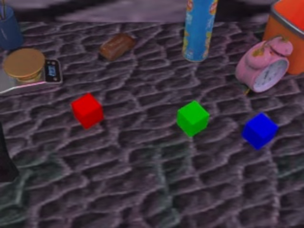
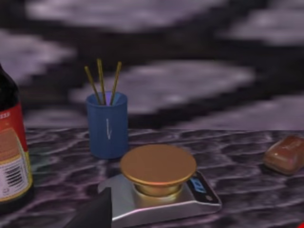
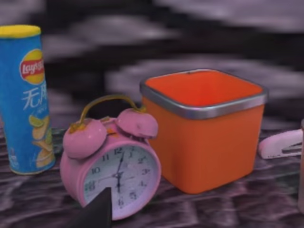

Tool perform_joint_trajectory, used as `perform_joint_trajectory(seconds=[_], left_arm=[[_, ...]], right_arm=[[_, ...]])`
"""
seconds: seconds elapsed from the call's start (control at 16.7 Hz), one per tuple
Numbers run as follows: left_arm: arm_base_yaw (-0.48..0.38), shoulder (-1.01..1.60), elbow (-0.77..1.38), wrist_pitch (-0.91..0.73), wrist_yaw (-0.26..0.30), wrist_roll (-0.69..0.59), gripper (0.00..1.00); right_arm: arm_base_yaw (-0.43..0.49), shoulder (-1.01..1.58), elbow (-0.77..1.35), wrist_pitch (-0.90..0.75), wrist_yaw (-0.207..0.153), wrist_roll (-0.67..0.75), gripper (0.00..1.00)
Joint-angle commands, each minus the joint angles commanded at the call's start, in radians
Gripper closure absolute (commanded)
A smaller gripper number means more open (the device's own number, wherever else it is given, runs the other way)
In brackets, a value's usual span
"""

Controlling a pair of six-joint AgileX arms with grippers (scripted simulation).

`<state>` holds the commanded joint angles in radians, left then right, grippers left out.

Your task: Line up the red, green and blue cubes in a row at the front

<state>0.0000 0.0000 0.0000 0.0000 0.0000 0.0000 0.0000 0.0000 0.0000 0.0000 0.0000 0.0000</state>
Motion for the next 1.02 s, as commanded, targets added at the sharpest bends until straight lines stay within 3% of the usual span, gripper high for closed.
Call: perform_joint_trajectory(seconds=[0.24, 0.48, 1.02], left_arm=[[-0.006, 0.03, 0.03, -0.016, 0.002, 0.009, 0.0], [-0.038, 0.219, 0.208, -0.123, 0.007, 0.062, 0.0], [-0.147, 1.105, 0.936, -0.627, 0.001, 0.3, 0.0]], right_arm=[[0.0, 0.0, 0.0, 0.0, 0.0, 0.0, 0.0], [0.0, 0.0, 0.0, 0.0, 0.0, 0.0, 0.0], [0.0, 0.0, 0.0, 0.0, 0.0, 0.0, 0.0]])
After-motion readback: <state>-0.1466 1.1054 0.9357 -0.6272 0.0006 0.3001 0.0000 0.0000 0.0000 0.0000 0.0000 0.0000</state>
